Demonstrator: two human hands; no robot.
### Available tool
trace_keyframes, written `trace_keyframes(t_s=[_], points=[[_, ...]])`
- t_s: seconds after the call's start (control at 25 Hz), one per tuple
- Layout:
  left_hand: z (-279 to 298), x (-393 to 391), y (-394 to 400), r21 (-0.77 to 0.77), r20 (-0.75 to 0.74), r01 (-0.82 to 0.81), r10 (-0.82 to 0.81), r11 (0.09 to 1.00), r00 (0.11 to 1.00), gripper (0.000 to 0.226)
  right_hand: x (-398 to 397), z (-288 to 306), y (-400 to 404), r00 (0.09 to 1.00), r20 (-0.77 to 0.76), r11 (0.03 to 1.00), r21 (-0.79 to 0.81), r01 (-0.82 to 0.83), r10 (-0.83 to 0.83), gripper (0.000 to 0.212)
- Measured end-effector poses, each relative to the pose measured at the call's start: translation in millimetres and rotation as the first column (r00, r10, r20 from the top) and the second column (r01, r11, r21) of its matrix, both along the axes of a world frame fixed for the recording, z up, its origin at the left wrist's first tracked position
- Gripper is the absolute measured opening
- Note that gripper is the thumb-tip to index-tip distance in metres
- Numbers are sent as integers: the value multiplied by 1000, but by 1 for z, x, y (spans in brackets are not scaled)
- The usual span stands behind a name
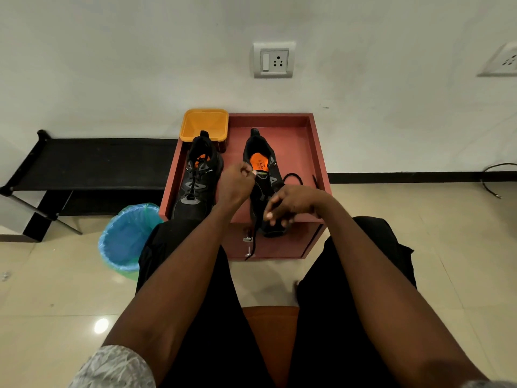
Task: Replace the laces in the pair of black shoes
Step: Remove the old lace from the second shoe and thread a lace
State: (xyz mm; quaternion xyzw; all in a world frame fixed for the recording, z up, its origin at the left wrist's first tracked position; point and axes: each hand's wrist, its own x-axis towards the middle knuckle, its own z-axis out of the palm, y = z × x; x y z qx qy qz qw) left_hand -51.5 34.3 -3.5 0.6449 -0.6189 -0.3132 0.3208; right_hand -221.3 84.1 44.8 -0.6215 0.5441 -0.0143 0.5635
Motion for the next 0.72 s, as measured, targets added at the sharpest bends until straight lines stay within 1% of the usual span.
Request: trace_keyframes(t_s=[0.04,0.08,0.12,0.16,0.2,0.24,0.28,0.32,0.36,0.4,0.44,0.48,0.52,0.56,0.6,0.64,0.68,0.72], points=[[0,-1,1,-30,41,97,-96,995,995,17,-7,-6,-6,978,-93,979,-101,179,-189,10],[-1,-3,3,-9,65,200,-199,980,978,14,-15,-14,-12,906,-196,912,-253,322,-374,13],[-2,-6,7,47,115,293,-297,955,948,16,-21,-21,-16,822,-287,842,-397,366,-492,15],[-5,-6,9,105,209,349,-364,931,908,25,-25,-28,-19,769,-348,809,-471,351,-537,15],[-8,-7,10,150,314,380,-409,913,857,32,-24,-32,-22,761,-373,814,-473,336,-531,14],[-11,-8,10,167,362,388,-422,907,831,31,-22,-36,-23,787,-360,836,-436,334,-501,15],[-11,-8,10,142,338,389,-414,910,845,24,-19,-39,-24,811,-328,850,-398,346,-484,15],[-7,-8,12,119,231,376,-394,919,890,12,-15,-40,-24,820,-290,843,-391,369,-493,15],[1,-9,15,118,54,351,-359,929,932,8,-13,-40,-25,819,-259,827,-405,390,-513,16],[8,-9,15,145,-163,286,-262,947,951,16,-12,-41,-25,815,-240,811,-427,399,-527,17],[16,-6,13,204,-381,178,-90,963,920,18,-11,-41,-26,812,-233,803,-441,402,-535,20],[23,-2,11,256,-589,85,86,963,804,15,-11,-43,-27,807,-239,802,-435,409,-541,24],[30,5,8,301,-722,-6,232,954,652,12,-12,-45,-29,800,-250,805,-422,417,-546,24],[34,12,4,332,-789,-99,334,938,515,11,-12,-47,-30,788,-256,801,-412,435,-559,21],[36,19,1,354,-766,-213,413,911,492,9,-13,-49,-31,776,-243,788,-404,464,-581,18],[35,24,0,350,-641,-330,481,877,599,14,-14,-50,-32,766,-212,771,-393,501,-607,17],[31,28,1,288,-385,-434,518,854,764,29,-15,-51,-32,757,-175,753,-375,540,-630,18],[25,30,4,150,-86,-479,494,865,865,45,-15,-52,-31,746,-123,733,-344,587,-654,19]])
